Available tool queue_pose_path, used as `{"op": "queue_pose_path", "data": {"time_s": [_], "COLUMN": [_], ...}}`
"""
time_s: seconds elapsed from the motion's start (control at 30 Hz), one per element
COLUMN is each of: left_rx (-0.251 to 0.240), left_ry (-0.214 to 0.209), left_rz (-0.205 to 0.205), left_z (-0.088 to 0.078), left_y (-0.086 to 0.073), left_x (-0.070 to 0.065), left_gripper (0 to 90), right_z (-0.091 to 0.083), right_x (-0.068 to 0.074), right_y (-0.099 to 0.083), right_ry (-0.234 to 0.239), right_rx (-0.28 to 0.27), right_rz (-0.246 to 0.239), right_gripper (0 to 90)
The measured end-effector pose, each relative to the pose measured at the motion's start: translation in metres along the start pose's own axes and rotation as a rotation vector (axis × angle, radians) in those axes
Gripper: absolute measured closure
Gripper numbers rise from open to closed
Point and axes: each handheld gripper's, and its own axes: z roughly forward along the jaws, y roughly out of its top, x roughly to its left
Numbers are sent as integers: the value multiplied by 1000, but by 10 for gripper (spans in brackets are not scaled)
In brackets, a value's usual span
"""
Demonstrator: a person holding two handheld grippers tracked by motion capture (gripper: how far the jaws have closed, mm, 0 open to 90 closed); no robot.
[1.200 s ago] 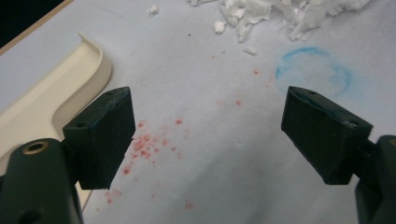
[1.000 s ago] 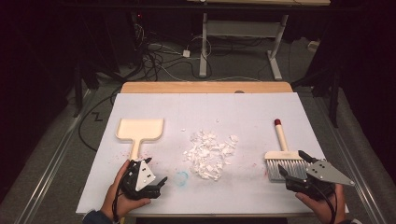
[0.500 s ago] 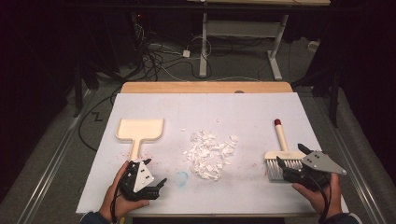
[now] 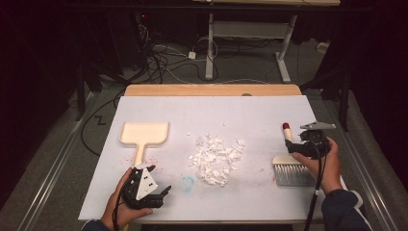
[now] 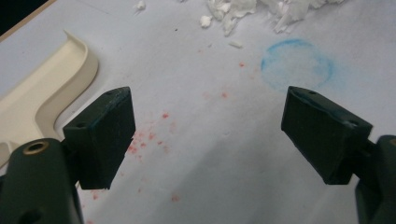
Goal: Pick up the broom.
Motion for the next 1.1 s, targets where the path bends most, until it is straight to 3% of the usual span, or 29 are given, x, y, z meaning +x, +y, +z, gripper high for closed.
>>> {"op": "queue_pose_path", "data": {"time_s": [0.13, 0.23, 0.4, 0.47, 0.57, 0.7, 0.9, 1.1], "left_rx": [12, 13, 22, 24, 22, 31, 32, 19], "left_ry": [-10, -15, -14, -15, -13, -13, 1, 0], "left_rz": [15, 33, 28, 30, 33, 29, 31, 13], "left_z": [3, 2, 2, 2, 1, 2, 3, 0], "left_y": [1, 1, 1, 0, 0, 1, 1, 2], "left_x": [-3, -5, -5, -5, -6, -6, -6, -5], "left_gripper": [168, 170, 171, 171, 172, 172, 173, 175], "right_z": [27, 40, 41, 42, 43, 43, 44, 34], "right_x": [-5, -9, -9, -8, -10, -9, -12, -13], "right_y": [1, -3, -3, -3, -3, -2, -3, -3], "right_ry": [19, 60, 85, 101, 120, 116, 135, 158], "right_rx": [112, 161, 163, 154, 151, 148, 134, 84], "right_rz": [43, 76, 68, 60, 78, 57, 40, 35], "right_gripper": [416, 499, 578, 659, 661, 712, 719, 720]}}
